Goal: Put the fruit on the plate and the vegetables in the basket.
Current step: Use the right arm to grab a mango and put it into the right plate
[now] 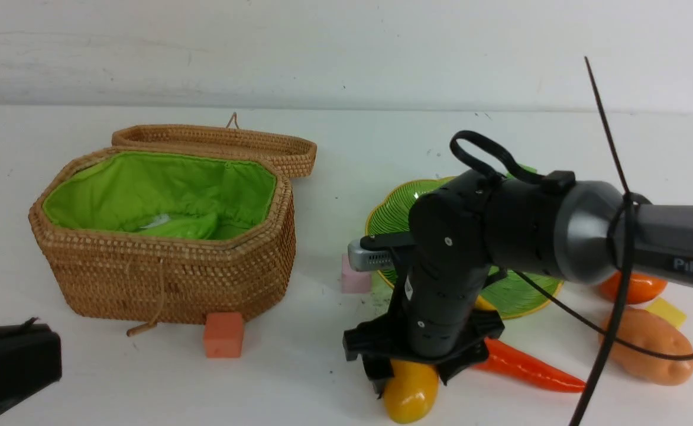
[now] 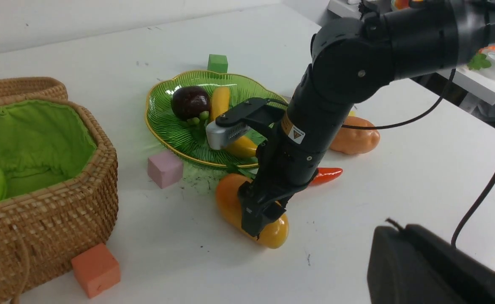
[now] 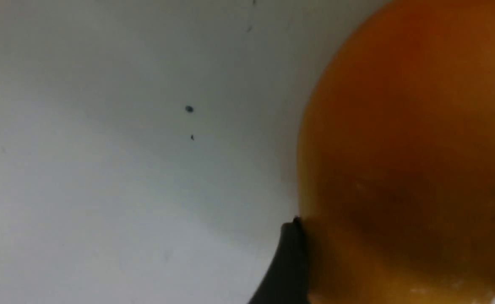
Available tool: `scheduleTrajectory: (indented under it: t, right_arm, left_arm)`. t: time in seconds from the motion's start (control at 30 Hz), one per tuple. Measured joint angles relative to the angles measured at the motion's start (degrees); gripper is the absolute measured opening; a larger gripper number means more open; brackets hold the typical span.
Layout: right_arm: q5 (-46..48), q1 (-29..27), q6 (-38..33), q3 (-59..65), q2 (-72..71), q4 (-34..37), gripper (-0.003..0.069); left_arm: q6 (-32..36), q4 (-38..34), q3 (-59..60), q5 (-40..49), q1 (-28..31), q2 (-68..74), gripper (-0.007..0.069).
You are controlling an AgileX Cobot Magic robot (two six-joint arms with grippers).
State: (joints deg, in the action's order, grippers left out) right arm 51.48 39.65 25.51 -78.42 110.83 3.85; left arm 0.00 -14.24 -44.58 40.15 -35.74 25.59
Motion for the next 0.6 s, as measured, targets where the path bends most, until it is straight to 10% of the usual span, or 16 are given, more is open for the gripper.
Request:
scheduleTrajectory:
  t: [0.6]
  right_arm:
    - [-1.0, 0.0, 0.1, -0.5, 3.8, 1.2, 0.0561]
  left_arm:
    - [0.0, -0.2, 0.0, 0.4, 0.0, 0.0, -0.0013]
